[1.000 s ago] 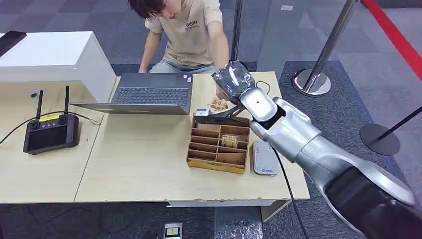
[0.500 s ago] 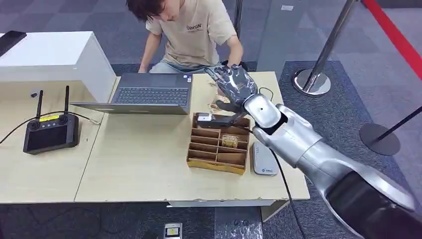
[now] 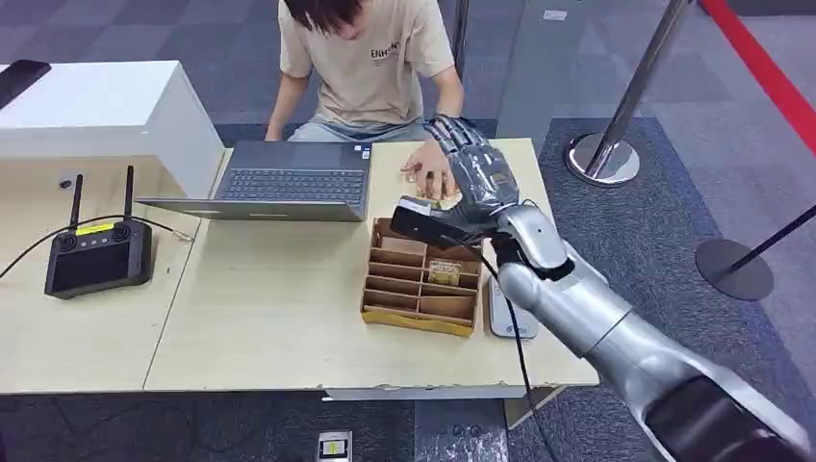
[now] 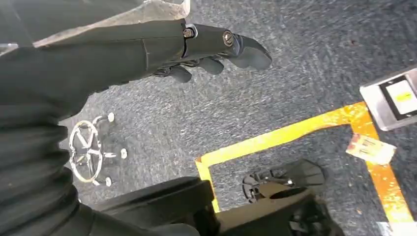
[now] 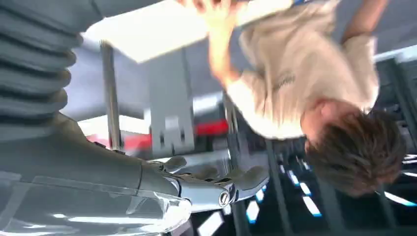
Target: Pass the card to the sensor for recognition and then transmit it.
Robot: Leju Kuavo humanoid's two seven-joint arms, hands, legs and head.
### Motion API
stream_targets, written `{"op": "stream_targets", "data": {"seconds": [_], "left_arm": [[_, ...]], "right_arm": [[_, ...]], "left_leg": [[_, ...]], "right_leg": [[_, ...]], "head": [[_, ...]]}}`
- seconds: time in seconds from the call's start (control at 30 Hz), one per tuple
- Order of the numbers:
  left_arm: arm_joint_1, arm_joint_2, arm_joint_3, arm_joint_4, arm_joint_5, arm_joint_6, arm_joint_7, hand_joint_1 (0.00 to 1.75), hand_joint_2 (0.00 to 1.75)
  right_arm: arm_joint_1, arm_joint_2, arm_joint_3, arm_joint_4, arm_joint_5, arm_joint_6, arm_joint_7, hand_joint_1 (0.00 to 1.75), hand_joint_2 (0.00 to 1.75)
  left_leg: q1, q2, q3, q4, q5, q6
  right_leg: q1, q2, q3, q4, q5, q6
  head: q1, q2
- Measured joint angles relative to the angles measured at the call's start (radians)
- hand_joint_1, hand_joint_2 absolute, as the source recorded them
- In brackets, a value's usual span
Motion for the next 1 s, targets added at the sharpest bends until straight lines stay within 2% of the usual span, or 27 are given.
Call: {"op": "stream_targets", "data": {"seconds": [0.07, 0.2, 0.63, 0.73, 0.8, 0.9, 1.0], "left_arm": [[0.007, 0.001, 0.001, 0.0, 0.005, 0.005, -0.004, 0.0, 1.75], [0.015, 0.002, 0.002, 0.0, 0.012, 0.008, -0.01, 0.0, 1.75], [0.018, 0.003, 0.003, 0.0, 0.019, 0.018, -0.022, 0.0, 1.75], [0.018, 0.003, 0.003, 0.0, 0.019, 0.021, -0.022, 0.0, 1.75], [0.018, 0.003, 0.004, 0.0, 0.019, 0.021, -0.022, 0.0, 1.75], [0.018, 0.003, 0.005, 0.0, 0.021, 0.021, -0.02, 0.0, 1.75], [0.019, 0.003, 0.005, 0.0, 0.022, 0.021, -0.018, 0.0, 1.75]], "right_arm": [[0.039, -0.013, -0.024, -0.054, -0.057, 0.017, -0.014, 0.0, 1.75], [0.107, -0.032, -0.052, -0.139, -0.089, 0.036, -0.025, 0.0, 1.75], [0.206, -0.066, -0.09, -0.263, -0.065, 0.031, -0.042, 0.0, 1.75], [0.214, -0.068, -0.092, -0.275, -0.063, 0.03, -0.042, 0.07, 1.75], [0.218, -0.071, -0.092, -0.282, -0.063, 0.031, -0.042, 0.17, 1.75], [0.223, -0.073, -0.095, -0.282, -0.063, 0.031, -0.042, 0.49, 1.75], [0.228, -0.073, -0.096, -0.282, -0.061, 0.031, -0.042, 0.47, 1.75]], "left_leg": [[0.0, 0.0, 0.0, 0.0, 0.0, 0.0], [0.0, 0.0, 0.0, 0.0, 0.0, 0.0], [0.0, 0.0, 0.0, 0.0, 0.0, 0.0], [0.0, 0.0, 0.0, 0.0, 0.0, 0.0], [0.0, 0.0, 0.0, 0.0, 0.0, 0.0], [0.0, 0.0, 0.0, 0.0, 0.0, 0.0], [0.0, 0.0, 0.0, 0.0, 0.0, 0.0]], "right_leg": [[0.0, 0.0, 0.0, 0.0, 0.0, 0.0], [0.0, 0.0, 0.0, 0.0, 0.0, 0.0], [0.0, 0.0, 0.0, 0.0, 0.0, 0.0], [0.0, 0.0, 0.0, 0.0, 0.0, 0.0], [0.0, 0.0, 0.0, 0.0, 0.0, 0.0], [0.0, 0.0, 0.0, 0.0, 0.0, 0.0], [0.0, 0.0, 0.0, 0.0, 0.0, 0.0]], "head": [[0.0, 0.0], [0.001, 0.0], [0.0, 0.0], [0.0, 0.0], [0.0, 0.0], [0.0, 0.0], [0.0, 0.0]]}}
